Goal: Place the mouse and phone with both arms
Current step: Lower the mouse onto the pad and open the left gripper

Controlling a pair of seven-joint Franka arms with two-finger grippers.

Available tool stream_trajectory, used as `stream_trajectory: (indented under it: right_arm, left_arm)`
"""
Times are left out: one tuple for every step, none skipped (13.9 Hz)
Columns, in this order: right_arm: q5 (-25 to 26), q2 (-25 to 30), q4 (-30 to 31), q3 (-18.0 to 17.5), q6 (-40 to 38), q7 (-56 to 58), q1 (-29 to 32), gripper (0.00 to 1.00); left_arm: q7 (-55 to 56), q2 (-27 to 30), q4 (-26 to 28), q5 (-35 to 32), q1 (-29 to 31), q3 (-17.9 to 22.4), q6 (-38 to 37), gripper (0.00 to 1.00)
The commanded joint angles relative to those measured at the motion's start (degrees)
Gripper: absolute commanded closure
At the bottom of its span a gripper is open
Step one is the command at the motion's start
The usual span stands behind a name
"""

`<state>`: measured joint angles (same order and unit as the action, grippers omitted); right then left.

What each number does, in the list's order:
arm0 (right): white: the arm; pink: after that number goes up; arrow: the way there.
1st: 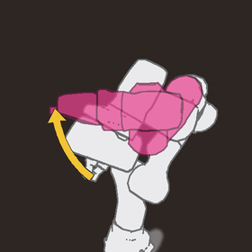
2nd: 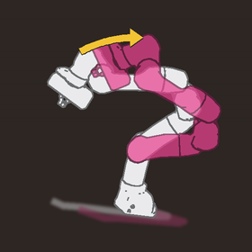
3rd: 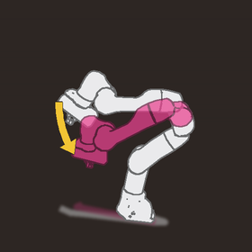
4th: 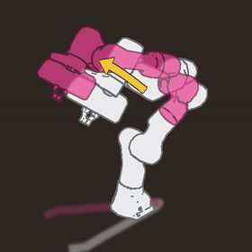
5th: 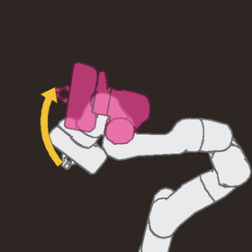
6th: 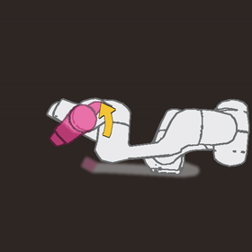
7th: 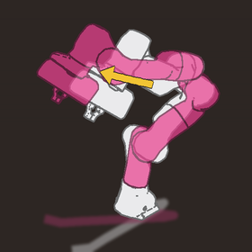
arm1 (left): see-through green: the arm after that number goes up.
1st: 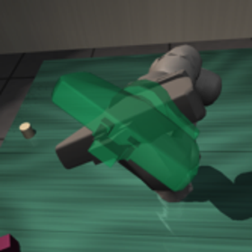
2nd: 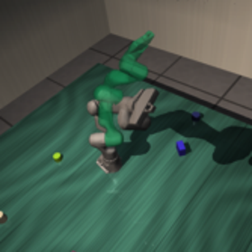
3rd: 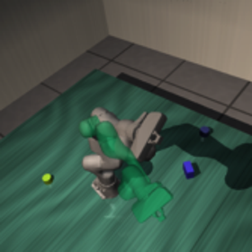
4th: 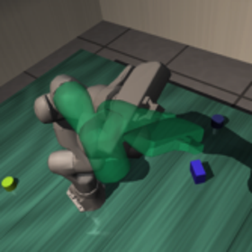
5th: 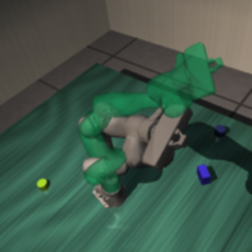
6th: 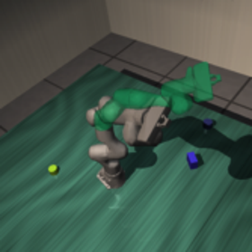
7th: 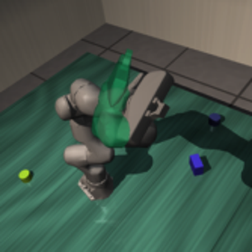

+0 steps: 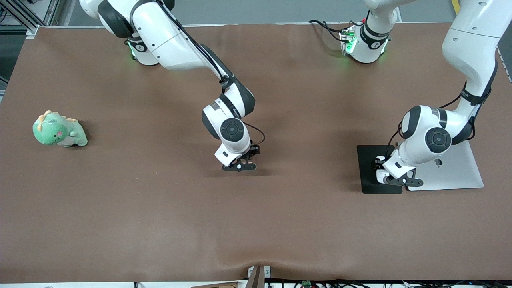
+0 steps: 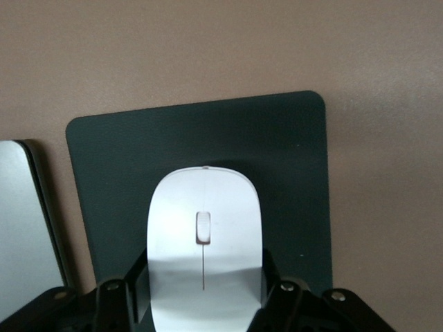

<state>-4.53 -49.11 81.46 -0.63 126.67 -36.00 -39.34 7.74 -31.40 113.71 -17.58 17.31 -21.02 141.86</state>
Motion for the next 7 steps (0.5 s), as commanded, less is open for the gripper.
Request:
stream_trajectory:
  right_arm:
    - [-0.66, -1.08, -1.13, 0.19, -0.10, -1.44, -0.73, 0.00]
    - [-0.66, -1.08, -0.96, 0.19, -0.19, -1.35, -0.73, 0.00]
    - [-0.57, -1.08, -0.34, 0.19, -0.10, -1.18, -0.73, 0.00]
    - [-0.48, -1.08, -0.25, 0.19, -0.10, -0.92, -0.73, 0.35]
    - [-0.57, -0.99, -0.25, 0.19, -0.10, -0.91, -0.65, 0.66]
    - [-0.57, -0.90, -0.25, 0.10, -0.19, -1.09, -0.30, 0.82]
    - [-0.57, -0.64, -0.25, 0.10, -0.28, -1.18, 0.14, 0.91]
  left_arm:
    - [-1.23, -1.29, -1.03, -0.44, 0.62, -0.42, 0.53, 0.37]
    - [-1.23, -1.47, -1.12, -0.44, 0.62, -0.42, 0.53, 0.35]
    - [-1.23, -1.73, -1.38, -0.44, 0.79, -0.42, 0.53, 0.24]
    - [-1.23, -1.82, -1.47, -0.44, 0.79, -0.42, 0.53, 0.03]
    - [-1.23, -1.91, -1.65, -0.44, 0.88, -0.42, 0.53, 0.00]
    - [-1.32, -1.73, -1.82, -0.35, 0.79, -0.42, 0.53, 0.00]
    - [-1.32, -1.30, -1.91, -0.35, 0.88, -0.42, 0.53, 0.00]
